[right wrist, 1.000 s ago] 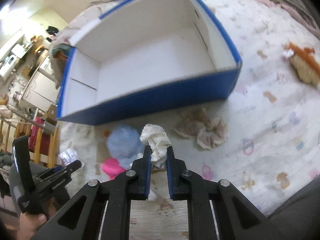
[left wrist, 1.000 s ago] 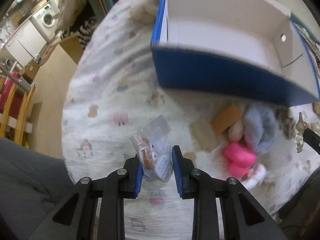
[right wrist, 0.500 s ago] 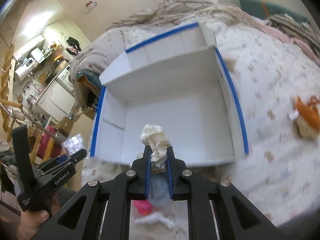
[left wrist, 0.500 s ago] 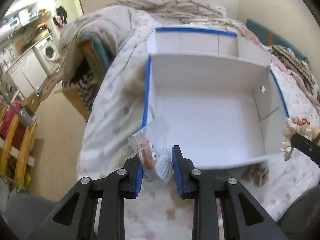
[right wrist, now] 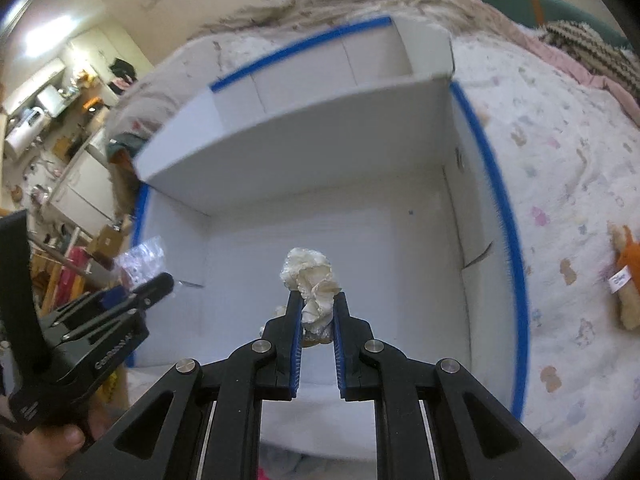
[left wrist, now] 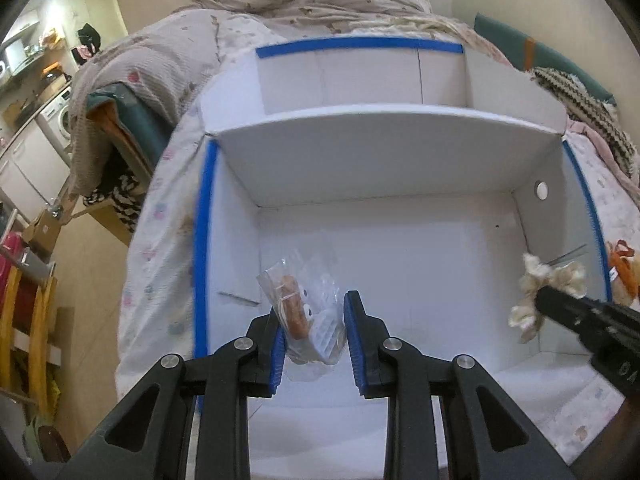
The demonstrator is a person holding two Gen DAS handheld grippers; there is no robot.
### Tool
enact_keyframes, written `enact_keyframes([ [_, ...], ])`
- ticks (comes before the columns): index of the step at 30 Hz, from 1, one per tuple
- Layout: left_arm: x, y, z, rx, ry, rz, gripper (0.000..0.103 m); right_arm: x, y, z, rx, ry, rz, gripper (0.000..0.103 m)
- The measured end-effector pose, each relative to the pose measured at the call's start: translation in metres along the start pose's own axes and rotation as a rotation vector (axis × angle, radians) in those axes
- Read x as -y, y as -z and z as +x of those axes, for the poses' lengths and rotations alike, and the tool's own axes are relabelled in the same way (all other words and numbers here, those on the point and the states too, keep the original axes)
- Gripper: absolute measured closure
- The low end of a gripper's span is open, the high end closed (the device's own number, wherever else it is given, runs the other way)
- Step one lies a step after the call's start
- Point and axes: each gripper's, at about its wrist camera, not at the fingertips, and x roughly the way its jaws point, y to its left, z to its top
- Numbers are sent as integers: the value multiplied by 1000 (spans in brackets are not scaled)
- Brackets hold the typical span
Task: Organize soft objects
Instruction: 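Carry the bag and cloth into the box and open both grippers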
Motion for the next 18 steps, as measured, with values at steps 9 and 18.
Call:
enact_keyframes([
  [9,13,3,46,-83,-13,6,79,-5,-2,52,-88,45,-30,88],
  [18,12,5,64,-110,-35,4,79,1,-6,74,-153,59,12,88],
])
